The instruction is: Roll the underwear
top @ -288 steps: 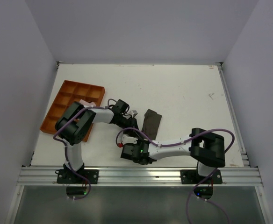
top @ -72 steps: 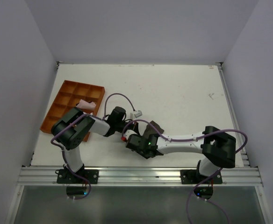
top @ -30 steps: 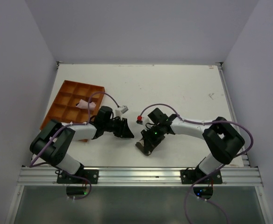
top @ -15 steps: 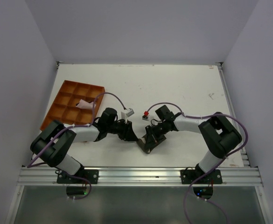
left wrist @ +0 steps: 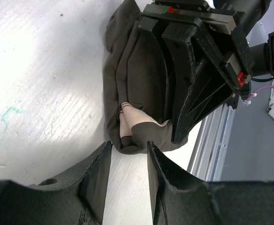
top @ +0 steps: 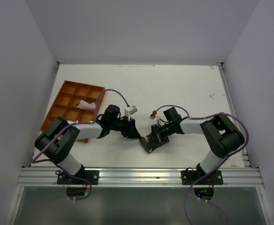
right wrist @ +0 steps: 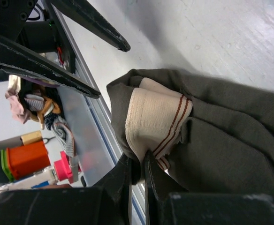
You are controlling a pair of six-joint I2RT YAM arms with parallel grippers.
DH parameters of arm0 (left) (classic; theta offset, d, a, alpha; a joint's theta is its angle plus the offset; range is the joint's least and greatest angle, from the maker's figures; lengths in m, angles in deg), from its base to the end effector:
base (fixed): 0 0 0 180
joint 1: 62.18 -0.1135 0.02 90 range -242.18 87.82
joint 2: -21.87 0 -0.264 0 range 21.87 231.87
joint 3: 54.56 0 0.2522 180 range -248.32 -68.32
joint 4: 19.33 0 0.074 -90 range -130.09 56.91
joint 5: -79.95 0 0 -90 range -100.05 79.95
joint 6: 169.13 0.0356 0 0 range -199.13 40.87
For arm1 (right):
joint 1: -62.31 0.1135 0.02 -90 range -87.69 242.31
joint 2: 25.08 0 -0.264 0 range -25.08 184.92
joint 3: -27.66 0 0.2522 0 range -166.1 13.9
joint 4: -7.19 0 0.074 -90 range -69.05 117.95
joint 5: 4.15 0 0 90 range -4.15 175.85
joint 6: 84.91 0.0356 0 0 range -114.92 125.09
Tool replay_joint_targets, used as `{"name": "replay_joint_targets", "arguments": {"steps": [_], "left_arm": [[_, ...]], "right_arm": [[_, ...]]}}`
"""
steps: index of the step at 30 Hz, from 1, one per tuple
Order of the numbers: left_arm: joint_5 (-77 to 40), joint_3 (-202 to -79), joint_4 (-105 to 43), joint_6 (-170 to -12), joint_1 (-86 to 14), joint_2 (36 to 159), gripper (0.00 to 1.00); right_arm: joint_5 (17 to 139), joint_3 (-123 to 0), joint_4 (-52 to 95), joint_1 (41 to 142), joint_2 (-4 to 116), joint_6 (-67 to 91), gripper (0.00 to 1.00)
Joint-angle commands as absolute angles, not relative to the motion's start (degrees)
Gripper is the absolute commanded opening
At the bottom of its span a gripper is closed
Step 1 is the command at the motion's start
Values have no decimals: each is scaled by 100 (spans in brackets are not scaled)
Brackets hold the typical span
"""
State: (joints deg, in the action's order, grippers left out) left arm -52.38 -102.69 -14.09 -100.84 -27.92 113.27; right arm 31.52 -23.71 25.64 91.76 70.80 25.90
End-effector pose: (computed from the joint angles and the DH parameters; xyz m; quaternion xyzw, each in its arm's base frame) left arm 0.2254 -0.1826 0.1428 0.2489 0.8160 -0.4783 0.2085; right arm 0.2209 0.1579 0.1149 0.1716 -0.8545 -0.4902 0.0002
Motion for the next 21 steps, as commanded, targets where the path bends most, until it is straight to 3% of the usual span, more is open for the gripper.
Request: {"name": "replay_joint_targets", "arguments": {"steps": [1,21], "left_arm": [[-5522,-10514,-1200,-9794,-2773,11433,40],[-6181,-11296,-1367,-8977,-2782,12294,45]], "right_arm": [[3180,-2136,2167,9000,7073,2898,0],[2758,-1686,970,8648,7213,3497,0]]}}
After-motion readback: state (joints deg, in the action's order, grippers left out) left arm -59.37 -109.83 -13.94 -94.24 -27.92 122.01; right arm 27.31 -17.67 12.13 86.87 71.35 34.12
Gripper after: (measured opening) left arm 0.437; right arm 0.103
